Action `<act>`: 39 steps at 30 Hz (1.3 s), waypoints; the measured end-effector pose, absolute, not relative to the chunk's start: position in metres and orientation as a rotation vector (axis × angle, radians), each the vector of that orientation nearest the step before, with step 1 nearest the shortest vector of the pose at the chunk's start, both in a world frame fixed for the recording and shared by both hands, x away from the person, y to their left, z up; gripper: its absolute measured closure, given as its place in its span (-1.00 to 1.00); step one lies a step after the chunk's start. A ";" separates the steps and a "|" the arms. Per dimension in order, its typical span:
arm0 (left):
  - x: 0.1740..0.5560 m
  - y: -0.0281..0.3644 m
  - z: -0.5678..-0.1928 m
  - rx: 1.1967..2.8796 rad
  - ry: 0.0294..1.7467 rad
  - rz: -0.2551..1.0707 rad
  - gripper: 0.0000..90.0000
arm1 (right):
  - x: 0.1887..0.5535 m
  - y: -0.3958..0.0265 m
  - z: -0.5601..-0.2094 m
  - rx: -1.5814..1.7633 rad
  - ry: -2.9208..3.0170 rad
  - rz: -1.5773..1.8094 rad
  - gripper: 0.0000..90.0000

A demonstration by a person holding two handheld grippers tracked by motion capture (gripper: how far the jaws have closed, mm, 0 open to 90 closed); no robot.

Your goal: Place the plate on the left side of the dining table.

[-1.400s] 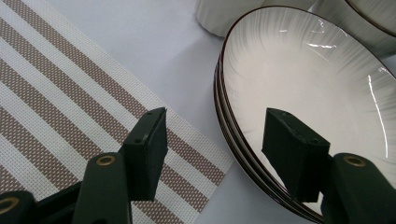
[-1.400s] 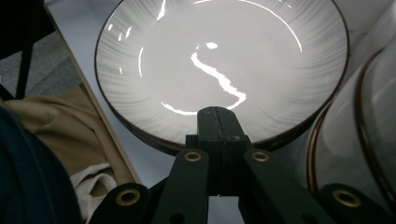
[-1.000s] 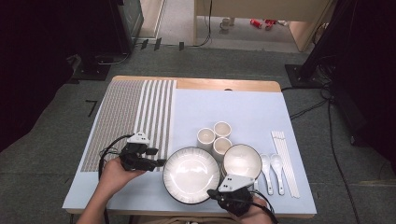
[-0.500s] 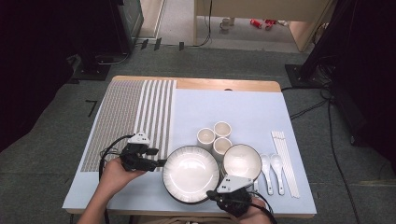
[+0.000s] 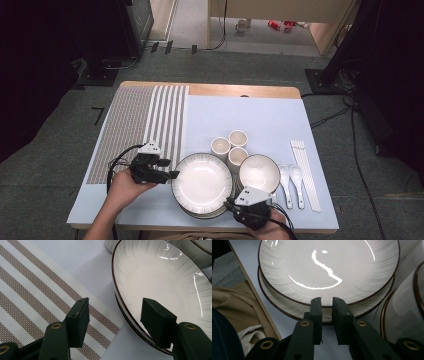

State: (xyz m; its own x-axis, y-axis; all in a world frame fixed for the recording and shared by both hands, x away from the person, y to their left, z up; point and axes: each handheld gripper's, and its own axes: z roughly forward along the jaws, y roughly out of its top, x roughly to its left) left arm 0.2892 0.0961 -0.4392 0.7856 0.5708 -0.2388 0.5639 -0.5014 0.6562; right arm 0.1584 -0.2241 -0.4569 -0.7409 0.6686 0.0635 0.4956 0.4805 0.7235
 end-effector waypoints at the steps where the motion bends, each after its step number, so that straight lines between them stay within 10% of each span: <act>1: 0.289 0.096 -0.439 2.218 0.837 0.011 -0.11 | 0.158 -0.224 -0.458 0.996 2.496 1.116 0.66; 16: 0.289 0.093 -0.440 2.223 0.837 0.014 -0.23 | 0.151 -0.208 -0.466 0.957 2.434 1.129 0.12; 39: 0.289 0.089 -0.443 2.223 0.858 0.020 -0.22 | 0.157 -0.201 -0.469 1.011 2.414 1.139 0.16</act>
